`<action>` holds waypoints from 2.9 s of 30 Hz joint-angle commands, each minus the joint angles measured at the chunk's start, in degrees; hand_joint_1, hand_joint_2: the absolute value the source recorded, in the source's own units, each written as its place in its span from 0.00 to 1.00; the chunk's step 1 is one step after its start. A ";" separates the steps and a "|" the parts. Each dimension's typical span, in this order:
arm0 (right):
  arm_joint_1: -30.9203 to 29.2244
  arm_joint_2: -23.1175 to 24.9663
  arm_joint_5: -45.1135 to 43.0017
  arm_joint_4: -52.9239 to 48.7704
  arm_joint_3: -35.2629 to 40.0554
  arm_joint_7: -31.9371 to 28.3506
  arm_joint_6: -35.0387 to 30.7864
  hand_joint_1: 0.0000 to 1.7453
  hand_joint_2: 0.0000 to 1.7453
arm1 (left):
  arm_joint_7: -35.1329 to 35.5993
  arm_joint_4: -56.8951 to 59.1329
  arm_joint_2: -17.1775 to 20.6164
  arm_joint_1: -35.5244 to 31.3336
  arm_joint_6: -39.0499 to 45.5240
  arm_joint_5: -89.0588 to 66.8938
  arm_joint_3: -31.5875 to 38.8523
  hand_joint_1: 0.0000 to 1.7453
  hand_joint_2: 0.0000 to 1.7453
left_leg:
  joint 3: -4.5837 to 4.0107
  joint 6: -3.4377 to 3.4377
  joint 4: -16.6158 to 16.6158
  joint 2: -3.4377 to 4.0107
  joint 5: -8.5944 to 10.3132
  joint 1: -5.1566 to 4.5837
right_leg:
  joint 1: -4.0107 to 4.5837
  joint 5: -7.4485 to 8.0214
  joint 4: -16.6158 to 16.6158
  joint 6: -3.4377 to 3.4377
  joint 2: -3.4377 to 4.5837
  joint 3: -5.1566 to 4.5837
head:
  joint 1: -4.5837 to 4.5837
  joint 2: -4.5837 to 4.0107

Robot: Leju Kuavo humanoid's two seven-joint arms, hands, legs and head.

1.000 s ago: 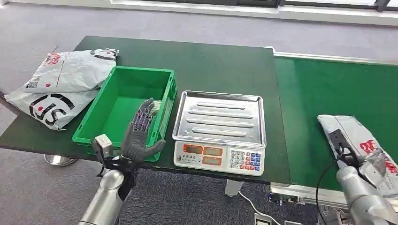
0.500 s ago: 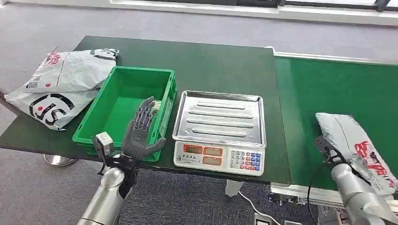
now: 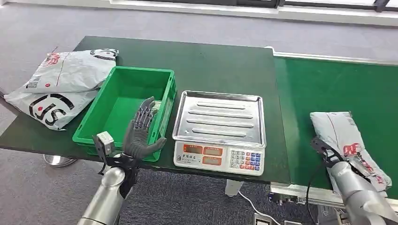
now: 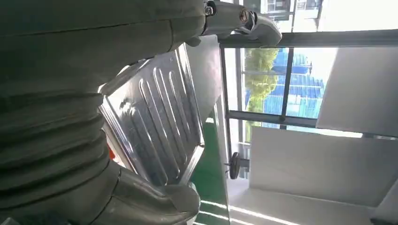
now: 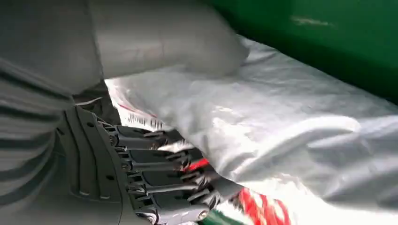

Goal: Moved the parcel from conveyor to table for the left to box.

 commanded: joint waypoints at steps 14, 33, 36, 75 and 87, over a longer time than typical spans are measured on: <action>-0.17 1.58 -0.91 1.87 1.51 -5.33 0.54 1.00 1.00 | 0.24 3.12 1.24 -2.03 0.25 -0.11 -0.39 0.00 1.00 | 0.18 -0.02 -0.08 0.06 -0.04 0.05 | 0.12 0.00 -0.11 -0.07 0.10 0.17 | 0.00 0.00; -0.06 5.34 -10.57 -4.25 -6.70 -24.37 -18.08 1.00 1.00 | 0.24 -0.50 1.40 0.77 0.37 -0.17 0.40 0.00 1.00 | 0.14 0.04 -0.07 0.19 -0.04 0.00 | 0.01 0.04 -0.07 -0.04 0.18 0.12 | 0.00 0.00; -0.06 5.34 -10.57 -4.25 -6.70 -24.37 -18.08 1.00 1.00 | 0.24 -0.50 1.40 0.77 0.37 -0.17 0.40 0.00 1.00 | 0.15 0.04 -0.09 0.15 -0.02 0.02 | 0.03 0.04 -0.11 -0.05 0.16 0.15 | 0.00 0.00; 19.74 11.31 -2.39 -49.27 29.36 -43.62 -27.09 1.00 1.00 | 0.24 0.52 2.67 -1.38 0.48 -0.33 -0.96 0.00 1.00 | 0.22 -0.03 -0.15 0.32 -0.02 0.10 | 0.10 0.07 -0.14 -0.08 0.30 0.16 | 0.00 0.00; 11.72 10.59 -3.80 -32.18 34.78 -38.06 -13.09 1.00 1.00 | 0.24 1.66 2.54 -2.28 0.83 -0.14 -1.85 0.00 1.00 | 0.20 -0.02 -0.14 0.27 0.00 0.04 | 0.08 0.07 -0.11 -0.09 0.25 0.12 | 0.00 0.00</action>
